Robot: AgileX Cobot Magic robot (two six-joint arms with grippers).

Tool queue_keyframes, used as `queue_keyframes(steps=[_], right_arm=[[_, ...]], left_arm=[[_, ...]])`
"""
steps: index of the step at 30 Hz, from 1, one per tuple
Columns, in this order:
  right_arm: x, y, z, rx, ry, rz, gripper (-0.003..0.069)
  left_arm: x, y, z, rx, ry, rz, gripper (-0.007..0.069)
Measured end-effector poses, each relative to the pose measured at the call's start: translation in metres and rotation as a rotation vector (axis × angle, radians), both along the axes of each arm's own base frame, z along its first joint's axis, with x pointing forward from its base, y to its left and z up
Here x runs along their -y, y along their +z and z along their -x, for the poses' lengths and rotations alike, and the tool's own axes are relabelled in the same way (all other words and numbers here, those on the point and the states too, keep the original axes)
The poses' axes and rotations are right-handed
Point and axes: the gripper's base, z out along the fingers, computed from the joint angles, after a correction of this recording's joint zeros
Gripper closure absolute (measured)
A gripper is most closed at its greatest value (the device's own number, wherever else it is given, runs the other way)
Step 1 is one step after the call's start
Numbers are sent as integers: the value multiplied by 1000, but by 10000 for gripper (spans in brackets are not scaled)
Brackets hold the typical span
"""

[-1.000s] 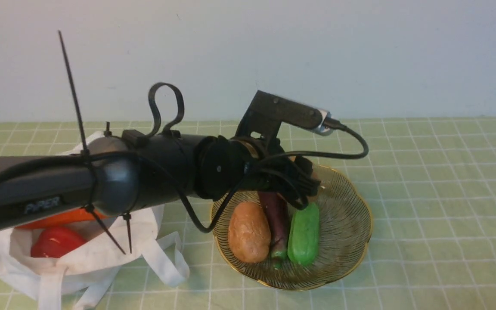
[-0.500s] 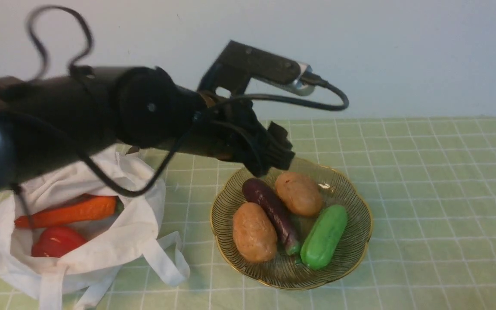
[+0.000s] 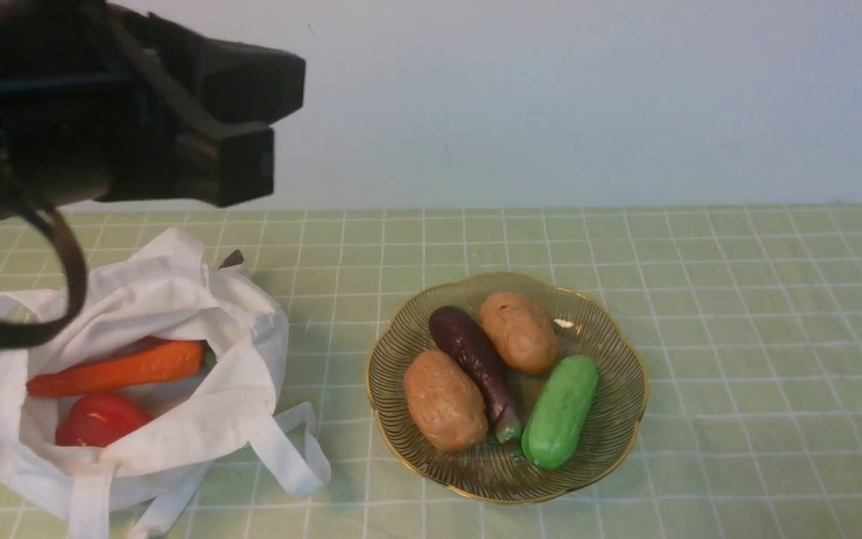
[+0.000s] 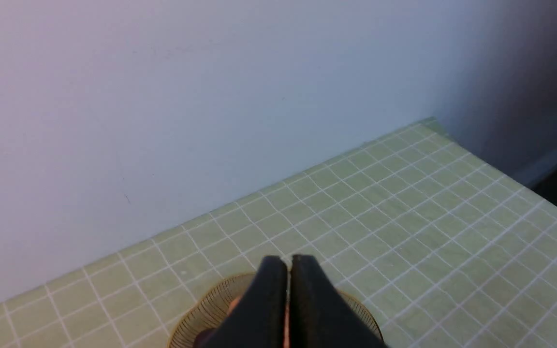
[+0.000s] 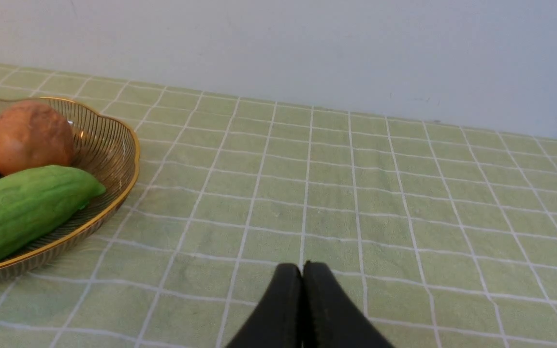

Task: Take vegetables from bag on green coffee tablecloth place on plate.

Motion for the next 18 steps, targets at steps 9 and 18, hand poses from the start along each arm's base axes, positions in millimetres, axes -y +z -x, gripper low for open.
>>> queue_keyframes(steps=[9,18], right_arm=[[0,0,0,0,0,0,673],[0,0,0,0,0,0,673]], left_arm=[[-29,16,41,119,-4,-60,629],[-68,5,73,136,155,-136,629]])
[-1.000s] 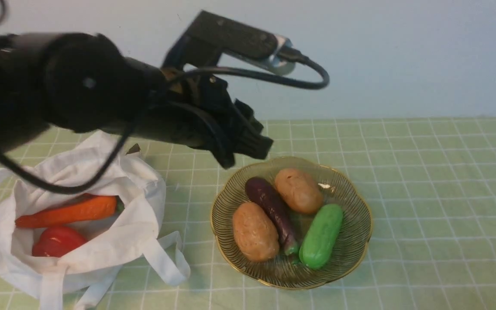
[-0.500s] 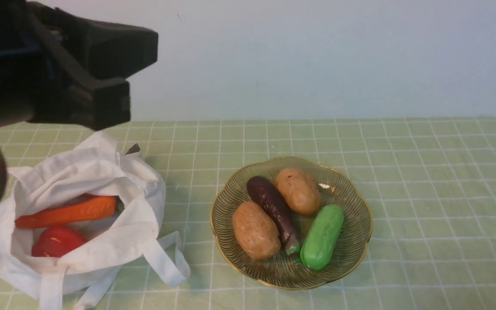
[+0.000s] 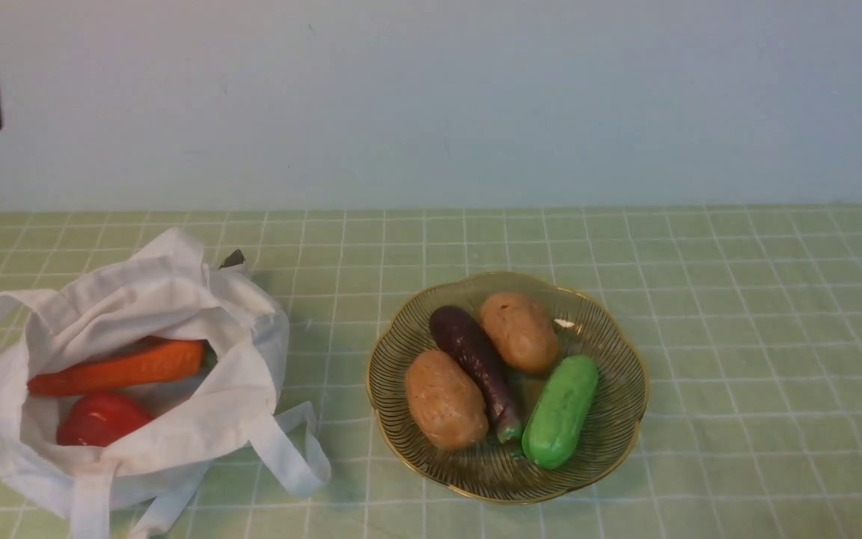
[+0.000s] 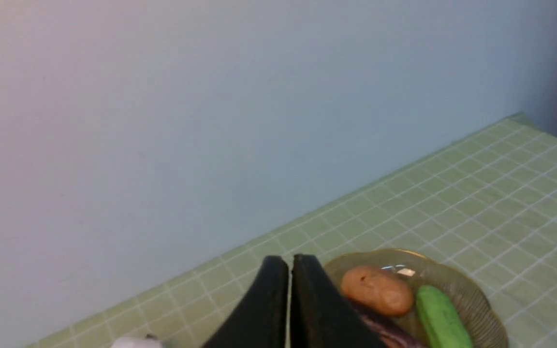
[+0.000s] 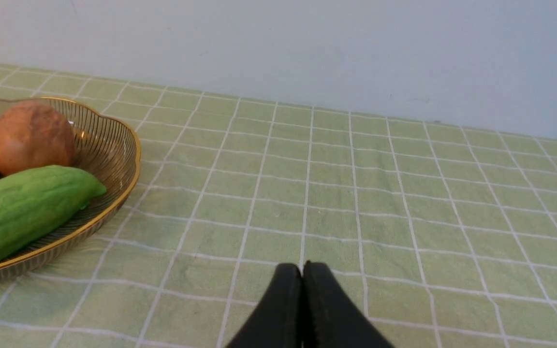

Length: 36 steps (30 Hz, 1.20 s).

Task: Take vegetables from bag on green coffee tablecloth place on plate.

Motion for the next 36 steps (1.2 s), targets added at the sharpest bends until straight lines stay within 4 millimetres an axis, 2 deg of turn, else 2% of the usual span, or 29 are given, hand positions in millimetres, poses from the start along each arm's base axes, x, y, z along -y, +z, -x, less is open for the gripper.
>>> queue_keyframes(steps=[2,4,5,6,7,8,10,11,16,19,36], right_arm=[[0,0,0,0,0,0,673],[0,0,0,0,0,0,673],[0,0,0,0,0,0,673],[0,0,0,0,0,0,673],[0,0,0,0,0,0,673],[0,0,0,0,0,0,673],[0,0,0,0,0,0,673],[0,0,0,0,0,0,673],[0,0,0,0,0,0,673],[0,0,0,0,0,0,673],[0,0,0,0,0,0,673]], left_arm=[[-10,-21,5,-12,65,2,629],[-18,-53,10,-20,135,8,629],[-19,-57,11,-26,134,7,629],[-23,-86,14,-30,180,13,629],[-25,-101,16,-23,202,13,629],[-28,-126,18,-31,233,3,629],[-31,-145,20,-19,269,2,629],[-33,-186,21,-48,303,-6,629],[-38,-257,27,-103,372,-1,629],[-39,-267,30,-112,387,-2,629],[-39,-267,31,-107,388,7,629]])
